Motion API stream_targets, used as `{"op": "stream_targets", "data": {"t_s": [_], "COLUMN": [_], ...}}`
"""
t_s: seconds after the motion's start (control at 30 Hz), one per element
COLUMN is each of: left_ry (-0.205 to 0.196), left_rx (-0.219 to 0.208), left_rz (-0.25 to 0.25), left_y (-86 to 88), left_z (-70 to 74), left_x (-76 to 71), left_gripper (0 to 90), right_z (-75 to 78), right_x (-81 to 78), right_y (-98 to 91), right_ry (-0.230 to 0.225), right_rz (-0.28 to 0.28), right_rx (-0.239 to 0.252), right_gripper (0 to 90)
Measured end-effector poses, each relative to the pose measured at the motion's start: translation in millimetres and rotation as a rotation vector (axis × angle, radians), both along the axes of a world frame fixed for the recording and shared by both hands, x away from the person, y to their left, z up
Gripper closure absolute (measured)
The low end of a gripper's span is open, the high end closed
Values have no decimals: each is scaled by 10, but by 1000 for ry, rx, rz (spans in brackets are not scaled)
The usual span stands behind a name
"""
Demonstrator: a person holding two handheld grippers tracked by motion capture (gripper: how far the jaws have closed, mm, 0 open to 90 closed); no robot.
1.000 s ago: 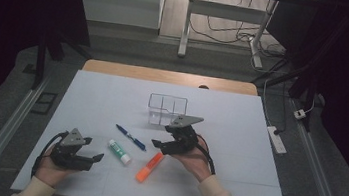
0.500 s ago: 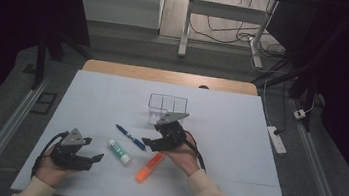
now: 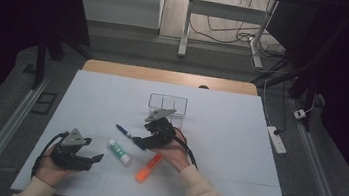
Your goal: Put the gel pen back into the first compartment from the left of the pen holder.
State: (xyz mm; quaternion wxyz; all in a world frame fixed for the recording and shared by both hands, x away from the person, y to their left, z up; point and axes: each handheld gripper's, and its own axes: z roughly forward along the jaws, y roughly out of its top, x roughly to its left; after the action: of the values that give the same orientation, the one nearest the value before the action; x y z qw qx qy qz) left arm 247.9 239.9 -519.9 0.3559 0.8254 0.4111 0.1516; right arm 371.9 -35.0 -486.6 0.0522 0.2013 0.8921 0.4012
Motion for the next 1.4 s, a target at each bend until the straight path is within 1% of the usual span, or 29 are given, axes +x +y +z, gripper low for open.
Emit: {"op": "stream_targets", "data": {"t_s": [0.13,0.3,0.43,0.6,0.67,0.9,1.07,1.1,1.13,1.17,1.3,1.4], "left_ry": [1,2,1,2,3,5,6,6,7,9,11,13], "left_rx": [-1,1,0,-4,-3,-2,1,2,3,3,5,6], "left_rz": [0,1,2,2,1,4,4,2,2,1,3,5], "left_y": [1,0,2,12,13,20,26,26,25,26,33,40], "left_z": [-1,-3,-3,-4,-7,-13,-22,-23,-25,-27,-36,-40], "left_x": [2,-1,-2,-2,-1,3,9,10,11,11,13,16], "left_gripper": [252,252,252,252,252,252,252,252,252,252,252,252], "right_z": [-15,-63,-107,-141,-167,-272,-312,-316,-320,-324,-340,-357], "right_x": [23,68,110,143,161,215,250,254,264,262,268,267], "right_y": [59,140,226,317,341,404,425,430,435,450,504,562], "right_ry": [5,14,32,38,39,61,61,67,62,70,60,60], "right_rz": [2,2,5,6,10,1,0,-1,5,3,16,15], "right_rx": [-2,-20,-33,-48,-53,-64,-79,-81,-89,-84,-96,-107], "right_gripper": [335,343,364,387,396,416,446,451,454,457,478,499]}}
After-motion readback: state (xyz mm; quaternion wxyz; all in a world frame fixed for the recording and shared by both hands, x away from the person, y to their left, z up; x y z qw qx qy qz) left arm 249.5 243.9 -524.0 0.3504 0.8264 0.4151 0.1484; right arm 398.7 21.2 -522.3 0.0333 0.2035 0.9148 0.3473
